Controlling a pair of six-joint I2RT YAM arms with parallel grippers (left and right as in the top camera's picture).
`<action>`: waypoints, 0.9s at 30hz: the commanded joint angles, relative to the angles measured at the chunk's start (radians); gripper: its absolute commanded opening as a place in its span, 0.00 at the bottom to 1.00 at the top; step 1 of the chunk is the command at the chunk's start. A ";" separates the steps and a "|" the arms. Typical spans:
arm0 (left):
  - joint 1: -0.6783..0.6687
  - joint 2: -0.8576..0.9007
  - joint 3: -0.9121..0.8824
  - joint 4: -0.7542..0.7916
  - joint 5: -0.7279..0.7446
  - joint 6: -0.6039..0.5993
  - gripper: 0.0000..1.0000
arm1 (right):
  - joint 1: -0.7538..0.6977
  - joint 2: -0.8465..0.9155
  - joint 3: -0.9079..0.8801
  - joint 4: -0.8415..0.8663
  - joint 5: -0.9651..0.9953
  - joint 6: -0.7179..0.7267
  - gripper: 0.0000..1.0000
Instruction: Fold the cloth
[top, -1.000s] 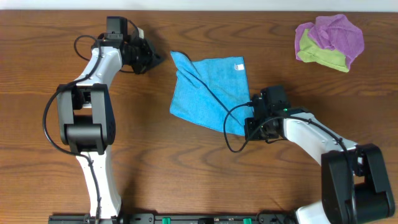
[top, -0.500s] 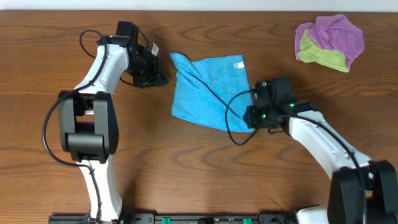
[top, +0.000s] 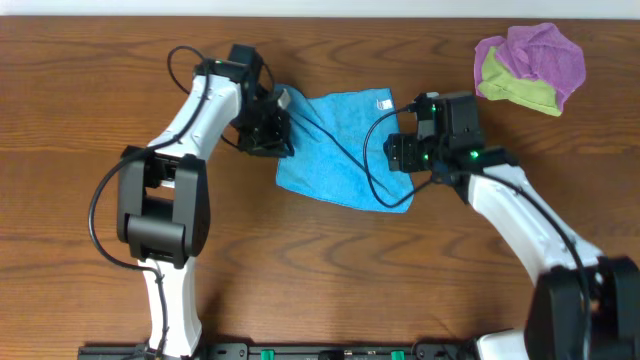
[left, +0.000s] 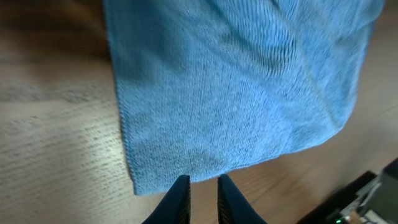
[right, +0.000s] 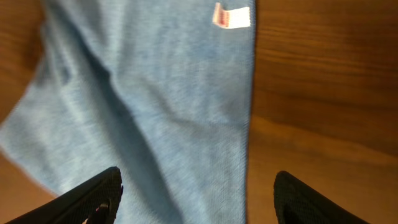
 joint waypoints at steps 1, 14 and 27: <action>-0.023 -0.011 0.011 -0.024 -0.064 0.029 0.17 | -0.030 0.098 0.062 0.003 0.022 -0.039 0.78; -0.044 -0.011 -0.109 -0.017 -0.116 0.035 0.16 | -0.051 0.393 0.414 -0.072 0.021 -0.103 0.80; -0.045 -0.011 -0.166 0.018 -0.116 0.034 0.18 | -0.062 0.556 0.522 -0.039 0.023 -0.113 0.79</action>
